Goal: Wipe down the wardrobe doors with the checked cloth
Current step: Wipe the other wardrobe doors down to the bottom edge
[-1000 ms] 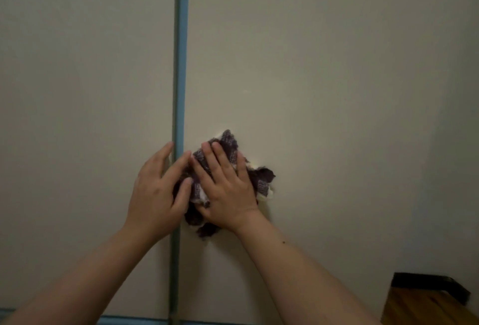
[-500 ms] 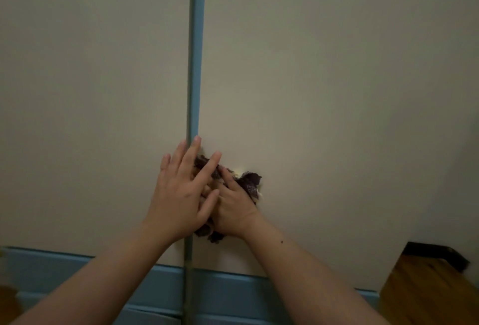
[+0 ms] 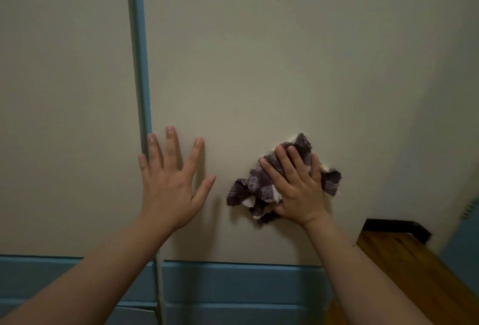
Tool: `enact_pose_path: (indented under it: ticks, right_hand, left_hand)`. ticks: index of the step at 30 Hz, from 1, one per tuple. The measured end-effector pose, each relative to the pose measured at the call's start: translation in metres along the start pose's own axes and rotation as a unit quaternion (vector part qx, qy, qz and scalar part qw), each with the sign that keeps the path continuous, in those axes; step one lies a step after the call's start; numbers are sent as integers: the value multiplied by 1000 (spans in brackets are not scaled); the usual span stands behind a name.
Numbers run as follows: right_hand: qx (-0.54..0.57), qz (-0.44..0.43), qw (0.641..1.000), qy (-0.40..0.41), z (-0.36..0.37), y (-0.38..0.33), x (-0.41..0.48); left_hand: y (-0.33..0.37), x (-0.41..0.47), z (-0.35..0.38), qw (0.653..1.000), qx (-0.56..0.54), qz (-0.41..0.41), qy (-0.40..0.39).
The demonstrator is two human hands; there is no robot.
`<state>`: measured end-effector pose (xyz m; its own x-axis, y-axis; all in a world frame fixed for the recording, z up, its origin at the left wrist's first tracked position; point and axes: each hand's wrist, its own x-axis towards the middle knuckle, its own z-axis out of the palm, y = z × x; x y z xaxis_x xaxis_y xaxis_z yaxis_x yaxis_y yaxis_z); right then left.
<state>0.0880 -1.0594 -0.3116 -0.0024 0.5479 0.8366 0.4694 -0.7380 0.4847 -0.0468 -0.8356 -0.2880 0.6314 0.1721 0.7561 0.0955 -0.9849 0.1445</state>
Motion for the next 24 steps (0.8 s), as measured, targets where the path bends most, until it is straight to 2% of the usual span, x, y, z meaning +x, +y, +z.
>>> enact_pose_path:
  ticks: [4,8,14,24]
  right_hand:
    - [-18,43,998,-50,-5,43,-46]
    - [13,137,987,-79,-11,65,-81]
    - [109,329,932,-104,-13,46,-115]
    - [115,308,912,-247,-12,9,-197]
  left_hand:
    - [2,2,2,1000,6,4,13]
    - [1,3,5,999,16,15,47]
    - [5,5,13,996,17,21,87]
    - [2,4,17,996,19,25,81]
